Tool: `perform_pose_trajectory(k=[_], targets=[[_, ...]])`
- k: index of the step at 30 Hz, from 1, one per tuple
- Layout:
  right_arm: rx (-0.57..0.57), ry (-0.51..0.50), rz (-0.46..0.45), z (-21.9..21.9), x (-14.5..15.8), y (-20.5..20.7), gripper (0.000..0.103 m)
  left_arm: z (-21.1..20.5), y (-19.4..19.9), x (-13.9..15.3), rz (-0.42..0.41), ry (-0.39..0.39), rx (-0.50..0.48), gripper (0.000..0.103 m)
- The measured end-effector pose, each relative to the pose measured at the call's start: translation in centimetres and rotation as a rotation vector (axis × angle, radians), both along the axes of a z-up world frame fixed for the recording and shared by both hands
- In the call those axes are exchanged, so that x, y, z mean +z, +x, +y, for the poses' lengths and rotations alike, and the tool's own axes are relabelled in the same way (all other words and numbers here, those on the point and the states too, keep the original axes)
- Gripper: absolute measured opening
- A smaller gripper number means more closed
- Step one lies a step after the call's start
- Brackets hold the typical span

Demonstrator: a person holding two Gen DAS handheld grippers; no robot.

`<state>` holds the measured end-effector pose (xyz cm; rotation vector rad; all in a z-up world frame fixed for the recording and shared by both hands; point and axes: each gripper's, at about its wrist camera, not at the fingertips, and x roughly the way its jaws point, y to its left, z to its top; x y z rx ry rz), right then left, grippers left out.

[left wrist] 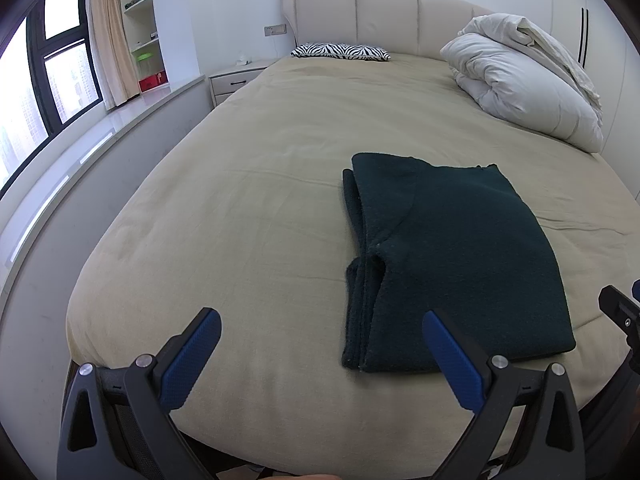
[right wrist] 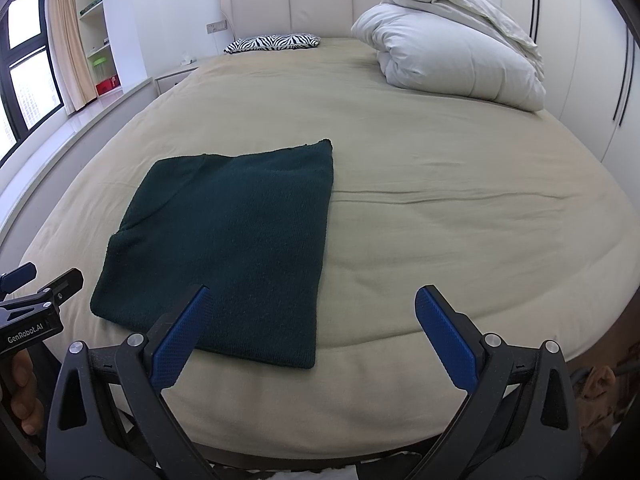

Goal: Fold small clothes

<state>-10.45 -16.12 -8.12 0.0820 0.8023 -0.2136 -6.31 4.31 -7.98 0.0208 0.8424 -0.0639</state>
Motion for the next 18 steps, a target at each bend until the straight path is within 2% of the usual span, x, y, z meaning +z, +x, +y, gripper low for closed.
perform_pose_trajectory(k=[18], targets=[[-0.002, 0.012, 0.004, -0.07, -0.37, 0.05, 0.103, 0.11, 0.04, -0.13, 0.003, -0.001, -0.001, 0.103]])
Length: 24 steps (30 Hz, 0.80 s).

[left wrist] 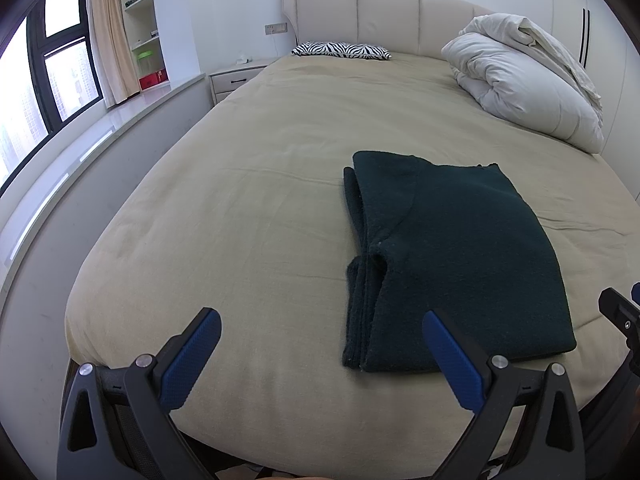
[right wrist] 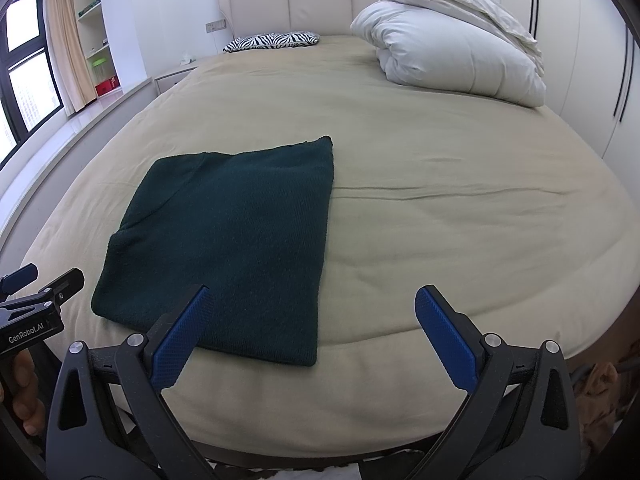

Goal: Fold small clothes

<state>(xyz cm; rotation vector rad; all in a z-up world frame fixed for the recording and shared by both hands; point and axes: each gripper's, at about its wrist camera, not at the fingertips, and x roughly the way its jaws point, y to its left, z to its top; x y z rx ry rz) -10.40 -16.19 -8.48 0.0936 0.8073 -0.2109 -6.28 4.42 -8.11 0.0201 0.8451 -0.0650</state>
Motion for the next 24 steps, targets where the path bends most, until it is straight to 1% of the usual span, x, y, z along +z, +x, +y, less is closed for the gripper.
perform_pose_trajectory(k=[24], targets=[[-0.001, 0.003, 0.004, 0.17, -0.14, -0.09, 0.103, -0.03, 0.04, -0.08, -0.003, -0.001, -0.002, 0.103]])
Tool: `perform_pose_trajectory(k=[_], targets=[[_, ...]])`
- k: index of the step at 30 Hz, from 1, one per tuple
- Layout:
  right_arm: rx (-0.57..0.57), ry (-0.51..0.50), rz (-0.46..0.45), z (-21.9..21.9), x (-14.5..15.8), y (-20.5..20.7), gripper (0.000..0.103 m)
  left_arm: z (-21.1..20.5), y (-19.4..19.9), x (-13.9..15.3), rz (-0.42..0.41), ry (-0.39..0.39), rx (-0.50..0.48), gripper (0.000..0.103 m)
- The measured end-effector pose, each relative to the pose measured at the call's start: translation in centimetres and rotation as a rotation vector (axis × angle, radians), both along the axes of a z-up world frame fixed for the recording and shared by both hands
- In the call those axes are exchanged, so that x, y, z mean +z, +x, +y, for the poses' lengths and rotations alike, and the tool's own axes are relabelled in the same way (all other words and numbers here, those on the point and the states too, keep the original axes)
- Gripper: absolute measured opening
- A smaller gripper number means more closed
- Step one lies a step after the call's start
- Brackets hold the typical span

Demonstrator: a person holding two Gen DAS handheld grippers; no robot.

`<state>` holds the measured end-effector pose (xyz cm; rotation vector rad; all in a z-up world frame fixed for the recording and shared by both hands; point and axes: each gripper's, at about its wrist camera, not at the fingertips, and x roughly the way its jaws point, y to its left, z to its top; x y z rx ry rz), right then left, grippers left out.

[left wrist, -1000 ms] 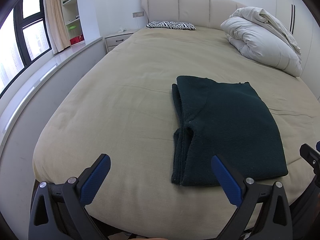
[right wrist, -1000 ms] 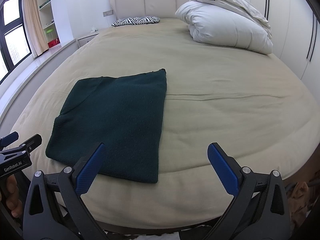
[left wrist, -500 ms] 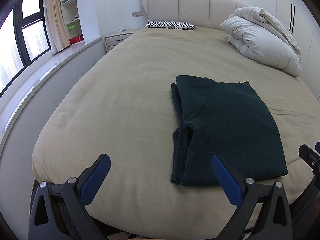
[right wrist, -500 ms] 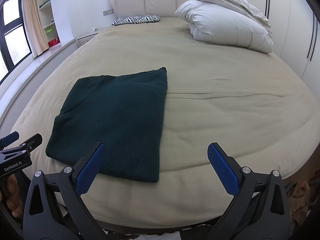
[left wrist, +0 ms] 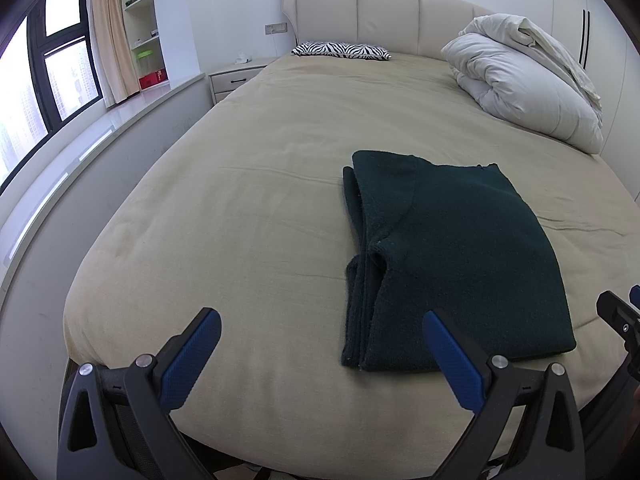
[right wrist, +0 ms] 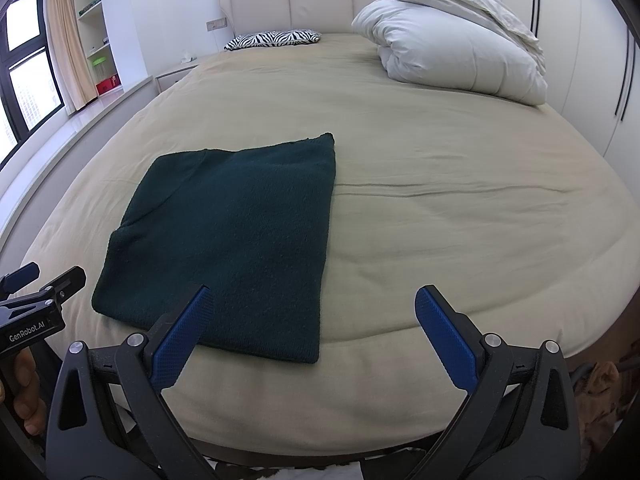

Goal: Fold small clothes

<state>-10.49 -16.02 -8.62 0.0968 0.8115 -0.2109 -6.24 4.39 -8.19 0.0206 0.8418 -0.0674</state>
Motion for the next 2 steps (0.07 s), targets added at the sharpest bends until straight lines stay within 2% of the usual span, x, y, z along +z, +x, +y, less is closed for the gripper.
perform_pose_trajectory(k=[2], targets=[[0.002, 0.001, 0.001, 0.05, -0.11, 0.00, 0.103, -0.07, 0.01, 0.03, -0.002, 0.002, 0.000, 0.103]])
